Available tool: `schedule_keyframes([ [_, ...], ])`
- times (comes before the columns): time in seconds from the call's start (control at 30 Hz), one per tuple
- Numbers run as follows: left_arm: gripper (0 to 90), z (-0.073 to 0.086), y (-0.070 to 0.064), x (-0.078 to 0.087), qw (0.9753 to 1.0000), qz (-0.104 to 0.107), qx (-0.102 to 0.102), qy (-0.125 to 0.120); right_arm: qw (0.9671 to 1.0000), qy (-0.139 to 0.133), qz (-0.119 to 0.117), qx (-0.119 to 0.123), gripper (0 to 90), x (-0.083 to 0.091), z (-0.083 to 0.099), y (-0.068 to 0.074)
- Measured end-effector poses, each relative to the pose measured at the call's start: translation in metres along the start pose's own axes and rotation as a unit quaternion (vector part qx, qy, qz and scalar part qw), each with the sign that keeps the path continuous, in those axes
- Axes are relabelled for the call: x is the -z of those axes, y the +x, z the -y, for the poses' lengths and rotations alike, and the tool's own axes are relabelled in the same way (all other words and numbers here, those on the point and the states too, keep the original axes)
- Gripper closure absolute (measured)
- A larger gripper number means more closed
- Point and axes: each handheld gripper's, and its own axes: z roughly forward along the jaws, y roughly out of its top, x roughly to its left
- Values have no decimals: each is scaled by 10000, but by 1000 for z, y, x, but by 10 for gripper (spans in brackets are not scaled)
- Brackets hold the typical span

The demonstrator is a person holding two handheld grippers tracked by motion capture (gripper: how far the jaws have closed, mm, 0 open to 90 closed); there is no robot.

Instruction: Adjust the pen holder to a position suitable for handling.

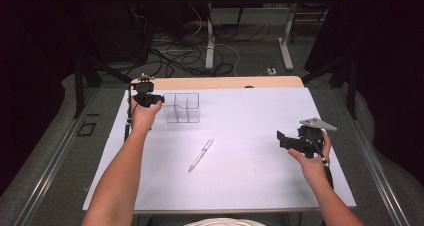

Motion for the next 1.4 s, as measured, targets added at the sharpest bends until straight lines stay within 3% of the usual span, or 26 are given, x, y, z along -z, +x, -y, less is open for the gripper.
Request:
schedule_keyframes([
  [0.47, 853, 0, -5, -6, 9994, -70, 231, 237, 10000, -12, -57, 34, 34, 0, 0, 1],
  [0.83, 864, -1, -7, -7, 9987, -181, 422, 201, 10000, -12, -55, 81, 35, 0, -1, 2],
  [1.4, 873, 0, -15, -3, 9976, -362, 452, 366, 10000, -6, -42, 29, 36, 0, -1, 3],
])
